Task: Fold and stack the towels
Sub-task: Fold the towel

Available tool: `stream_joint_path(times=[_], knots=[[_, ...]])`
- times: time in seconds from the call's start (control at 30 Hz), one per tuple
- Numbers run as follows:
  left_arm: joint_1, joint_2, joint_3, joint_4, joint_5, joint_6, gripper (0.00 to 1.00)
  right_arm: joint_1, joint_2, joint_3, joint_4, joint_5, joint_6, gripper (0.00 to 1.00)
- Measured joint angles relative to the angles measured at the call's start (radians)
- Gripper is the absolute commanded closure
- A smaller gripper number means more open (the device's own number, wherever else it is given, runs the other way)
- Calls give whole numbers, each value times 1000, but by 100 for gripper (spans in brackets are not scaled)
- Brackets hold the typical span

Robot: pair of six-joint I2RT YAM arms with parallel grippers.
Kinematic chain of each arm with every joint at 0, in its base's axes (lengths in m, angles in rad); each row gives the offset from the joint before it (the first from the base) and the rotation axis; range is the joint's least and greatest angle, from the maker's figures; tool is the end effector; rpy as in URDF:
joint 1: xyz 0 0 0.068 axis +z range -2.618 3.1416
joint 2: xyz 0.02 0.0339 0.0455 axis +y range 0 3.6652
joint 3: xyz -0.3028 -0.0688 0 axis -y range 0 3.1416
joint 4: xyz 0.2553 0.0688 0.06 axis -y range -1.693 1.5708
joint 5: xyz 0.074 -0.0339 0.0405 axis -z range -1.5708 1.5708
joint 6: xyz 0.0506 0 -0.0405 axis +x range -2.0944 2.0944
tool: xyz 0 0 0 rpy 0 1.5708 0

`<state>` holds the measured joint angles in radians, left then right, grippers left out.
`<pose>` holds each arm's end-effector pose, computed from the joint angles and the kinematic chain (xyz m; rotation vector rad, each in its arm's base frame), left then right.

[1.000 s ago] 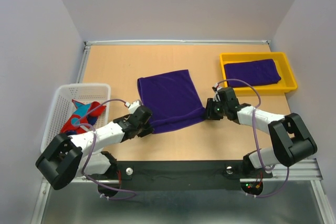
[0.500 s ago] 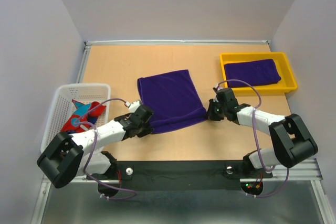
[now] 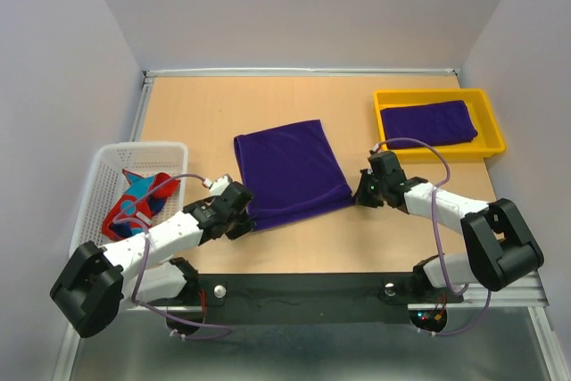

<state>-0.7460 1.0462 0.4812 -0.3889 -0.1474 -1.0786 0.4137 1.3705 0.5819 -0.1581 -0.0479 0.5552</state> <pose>0.1430 -0.1220 0.1884 -0.4906 2.5536 -0.5376 0.2326 0.1047 0.1704 0.1622 2.5708 0.4416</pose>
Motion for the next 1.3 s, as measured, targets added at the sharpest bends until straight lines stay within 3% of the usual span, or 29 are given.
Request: stream_joint_path(times=[0.2,0.3,0.5,0.63,0.73,0.87,1.07,1.3], knots=[[1,77,-4,29,42,10,94,0,-10,-2,-19,-7,3,92],[2,80,-4,41,51,19,76,0,-17,-2,-35,-10,-1,82],[2,10,-16,3,55,21,59,0,-60,-2,-82,-4,-11,68],[2,-94,-14,-57,48,20,35,0,-102,15,-134,-8,-55,48],[2,-147,8,-110,36,29,20,0,-108,79,-169,-38,-112,44],[2,-148,98,-148,26,59,18,-1,-99,180,-174,-81,-204,43],[2,-87,171,-127,13,126,24,-1,-6,263,-174,-152,-299,45],[2,112,234,-43,10,274,26,-1,139,324,-179,-185,-377,46]])
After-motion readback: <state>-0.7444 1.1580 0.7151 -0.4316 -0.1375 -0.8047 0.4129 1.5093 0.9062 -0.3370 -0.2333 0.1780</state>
